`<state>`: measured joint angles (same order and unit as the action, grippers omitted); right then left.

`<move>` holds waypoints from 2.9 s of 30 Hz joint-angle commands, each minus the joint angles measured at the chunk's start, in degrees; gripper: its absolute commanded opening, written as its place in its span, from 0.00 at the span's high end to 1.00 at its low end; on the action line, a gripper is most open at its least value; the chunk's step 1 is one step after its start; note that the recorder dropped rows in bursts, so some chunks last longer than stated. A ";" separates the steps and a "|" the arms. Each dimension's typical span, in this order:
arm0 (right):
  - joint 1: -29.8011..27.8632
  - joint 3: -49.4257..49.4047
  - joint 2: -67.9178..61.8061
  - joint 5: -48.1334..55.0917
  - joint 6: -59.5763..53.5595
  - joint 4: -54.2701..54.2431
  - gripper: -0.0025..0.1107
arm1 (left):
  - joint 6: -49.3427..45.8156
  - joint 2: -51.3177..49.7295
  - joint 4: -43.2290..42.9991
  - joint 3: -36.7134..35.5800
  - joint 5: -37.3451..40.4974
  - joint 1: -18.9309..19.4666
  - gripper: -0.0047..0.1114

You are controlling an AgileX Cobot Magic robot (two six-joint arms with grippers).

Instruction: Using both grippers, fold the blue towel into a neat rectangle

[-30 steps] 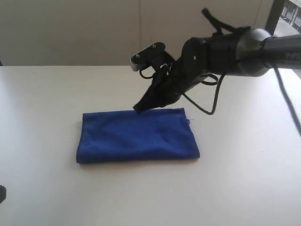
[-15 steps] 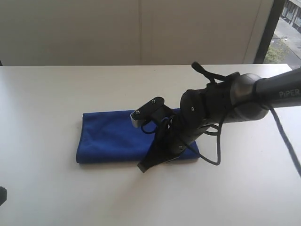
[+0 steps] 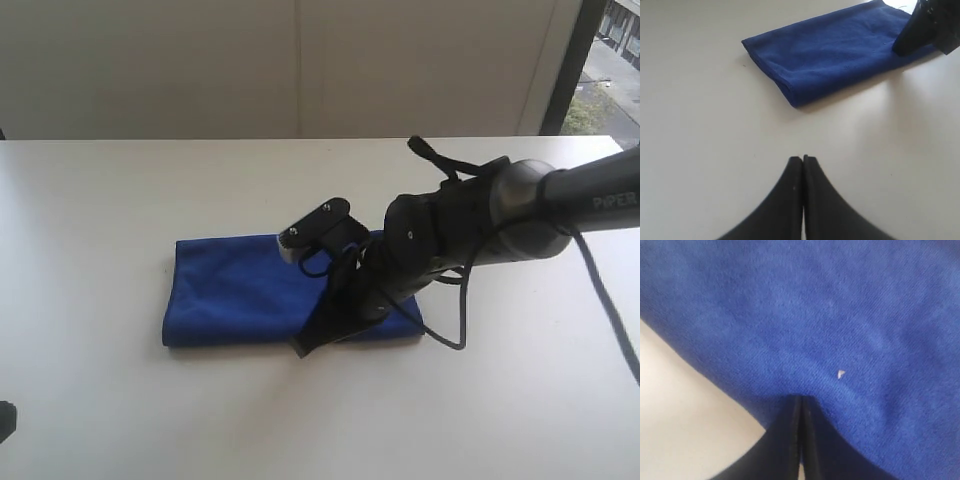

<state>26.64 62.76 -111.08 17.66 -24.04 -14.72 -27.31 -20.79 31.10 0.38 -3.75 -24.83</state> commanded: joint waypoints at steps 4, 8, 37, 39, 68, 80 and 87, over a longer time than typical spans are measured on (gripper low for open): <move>0.24 -0.02 1.61 0.48 0.19 -0.23 0.98 | 0.39 0.37 1.01 -0.38 0.74 0.13 0.96; 0.24 -0.02 1.95 -1.95 0.19 -0.38 0.98 | 0.39 0.37 1.01 -0.38 0.74 0.13 0.96; -2.13 -33.05 54.22 -8.90 5.66 -0.53 0.98 | 0.52 0.37 1.01 -0.38 2.77 0.13 0.96; -2.13 -39.43 60.04 -12.36 7.10 -0.53 0.98 | 0.52 0.37 1.01 -0.38 2.99 0.13 0.96; -2.13 -62.76 73.85 -24.58 15.23 -3.19 0.98 | 2.95 0.37 1.20 -0.38 3.05 0.13 0.96; -2.13 -62.76 73.85 -24.41 15.23 -3.19 0.98 | 2.95 0.37 1.20 -0.38 3.05 0.13 0.96; -2.13 -62.76 73.98 -22.94 15.23 -3.19 0.98 | 2.95 0.37 1.20 -0.38 3.05 0.13 0.96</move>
<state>24.92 0.27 -37.53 -6.11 -8.94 -17.92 -24.76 -20.79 31.55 0.38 -0.76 -24.83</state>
